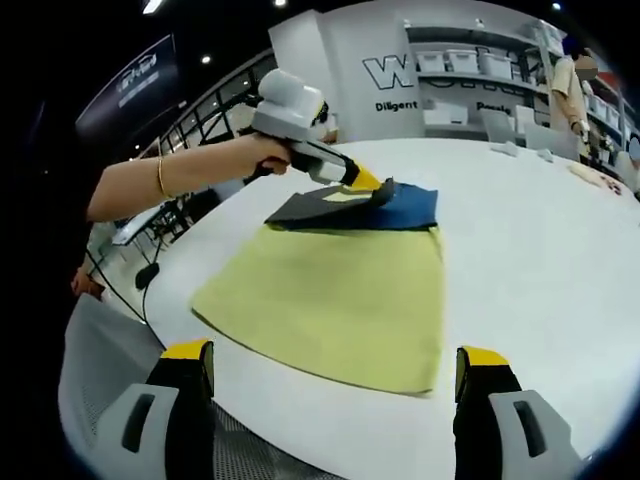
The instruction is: Fold the garment on the visible template until the final outline fits inside the template.
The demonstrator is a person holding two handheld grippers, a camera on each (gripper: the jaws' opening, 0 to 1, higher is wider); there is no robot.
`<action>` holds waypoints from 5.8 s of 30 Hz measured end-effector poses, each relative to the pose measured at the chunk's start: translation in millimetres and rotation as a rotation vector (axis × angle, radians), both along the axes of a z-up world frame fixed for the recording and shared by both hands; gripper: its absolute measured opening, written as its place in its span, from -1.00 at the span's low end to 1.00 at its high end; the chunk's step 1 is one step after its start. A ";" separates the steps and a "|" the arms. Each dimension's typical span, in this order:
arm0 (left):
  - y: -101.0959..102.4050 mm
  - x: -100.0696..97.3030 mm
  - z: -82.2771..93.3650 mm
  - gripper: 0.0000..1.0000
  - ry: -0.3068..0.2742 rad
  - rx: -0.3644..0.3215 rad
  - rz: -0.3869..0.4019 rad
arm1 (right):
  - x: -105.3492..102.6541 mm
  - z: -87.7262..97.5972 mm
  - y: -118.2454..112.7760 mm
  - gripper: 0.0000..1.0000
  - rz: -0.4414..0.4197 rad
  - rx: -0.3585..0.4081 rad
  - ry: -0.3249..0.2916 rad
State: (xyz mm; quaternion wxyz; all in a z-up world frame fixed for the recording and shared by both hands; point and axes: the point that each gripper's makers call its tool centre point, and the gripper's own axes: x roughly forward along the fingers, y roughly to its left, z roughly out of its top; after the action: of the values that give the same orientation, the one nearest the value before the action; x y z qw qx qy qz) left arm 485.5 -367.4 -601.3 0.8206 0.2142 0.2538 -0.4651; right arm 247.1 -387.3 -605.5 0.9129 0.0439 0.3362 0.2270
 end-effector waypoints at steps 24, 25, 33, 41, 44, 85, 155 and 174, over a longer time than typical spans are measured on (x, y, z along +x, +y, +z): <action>-2.5 -3.0 -10.6 -0.35 0.091 -0.102 0.058 | 3.5 -5.9 1.9 0.98 0.007 0.007 0.008; -0.9 -2.2 -9.7 -0.29 0.075 -0.096 0.054 | 3.5 -6.3 2.2 0.98 0.009 0.006 0.009; 25.4 9.6 -4.4 0.54 0.092 -0.152 0.176 | 5.9 -6.4 2.3 0.98 0.011 0.000 0.006; 66.6 15.5 -7.5 0.98 0.104 -0.140 0.293 | 6.9 -10.1 0.9 0.98 0.009 -0.004 0.023; 81.6 16.0 -4.3 0.98 0.087 -0.140 0.313 | 7.6 -9.9 0.7 0.98 0.004 0.000 0.024; 254.9 10.3 -51.4 0.22 0.163 -0.096 0.636 | 8.8 -23.2 -0.3 0.98 -0.034 0.014 0.047; 308.0 -7.9 -67.9 -1.00 0.128 0.001 0.583 | 9.4 -25.9 0.7 0.93 -0.060 0.037 0.041; 308.6 -13.0 -52.0 -0.44 0.125 -0.067 0.606 | 11.1 -22.1 9.7 0.98 -0.026 0.052 0.043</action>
State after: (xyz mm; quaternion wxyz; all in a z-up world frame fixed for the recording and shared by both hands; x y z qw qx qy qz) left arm 472.5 -58.9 -653.3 0.9113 0.0726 0.3406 -0.2198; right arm 258.2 -377.7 -627.5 0.9070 0.0767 0.3492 0.2226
